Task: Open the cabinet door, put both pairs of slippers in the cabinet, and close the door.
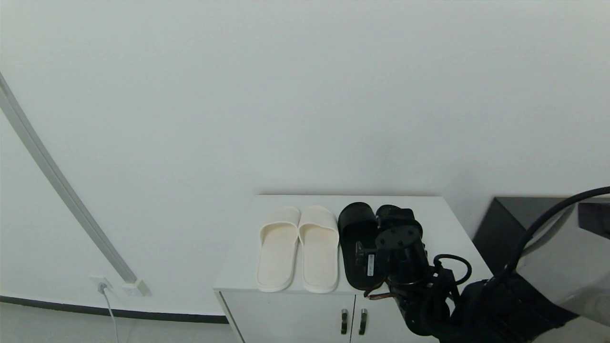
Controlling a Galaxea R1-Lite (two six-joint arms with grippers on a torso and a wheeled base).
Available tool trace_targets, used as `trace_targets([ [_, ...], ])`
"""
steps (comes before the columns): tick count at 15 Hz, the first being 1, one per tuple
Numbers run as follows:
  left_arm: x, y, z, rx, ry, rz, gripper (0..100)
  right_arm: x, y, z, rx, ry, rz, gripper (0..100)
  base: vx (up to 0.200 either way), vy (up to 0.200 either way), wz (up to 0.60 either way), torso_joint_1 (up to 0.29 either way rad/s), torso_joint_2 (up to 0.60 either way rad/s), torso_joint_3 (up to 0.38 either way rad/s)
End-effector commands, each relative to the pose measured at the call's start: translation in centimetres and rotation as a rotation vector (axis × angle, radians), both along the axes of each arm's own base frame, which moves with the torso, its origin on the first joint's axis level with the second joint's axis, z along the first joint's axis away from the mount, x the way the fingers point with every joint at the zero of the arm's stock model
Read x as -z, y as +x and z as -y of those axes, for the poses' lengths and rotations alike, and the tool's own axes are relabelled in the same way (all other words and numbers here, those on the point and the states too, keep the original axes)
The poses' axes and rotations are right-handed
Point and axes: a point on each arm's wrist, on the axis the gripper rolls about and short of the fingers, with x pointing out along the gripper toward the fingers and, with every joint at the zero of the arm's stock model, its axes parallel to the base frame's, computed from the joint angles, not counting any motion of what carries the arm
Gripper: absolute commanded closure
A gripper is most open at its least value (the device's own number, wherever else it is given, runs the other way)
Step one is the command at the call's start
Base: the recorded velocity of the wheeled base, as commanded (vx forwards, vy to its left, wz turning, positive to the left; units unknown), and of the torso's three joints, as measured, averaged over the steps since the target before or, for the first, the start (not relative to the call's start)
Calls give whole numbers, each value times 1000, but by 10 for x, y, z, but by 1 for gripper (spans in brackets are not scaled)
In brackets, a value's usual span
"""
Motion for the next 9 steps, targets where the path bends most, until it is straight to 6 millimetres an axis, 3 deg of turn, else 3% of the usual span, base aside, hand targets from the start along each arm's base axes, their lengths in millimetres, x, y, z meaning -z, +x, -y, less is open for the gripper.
trace_targets([
  [1, 0, 0, 0, -1, 0, -2, 100, 16, 22, -2, 38, -17, -13, 0, 0, 0, 0, 0, 0, 0],
  [9, 0, 0, 0, -1, -2, 0, 100, 38, 78, -6, 69, -43, 51, 0, 0, 0, 0, 0, 0, 0],
])
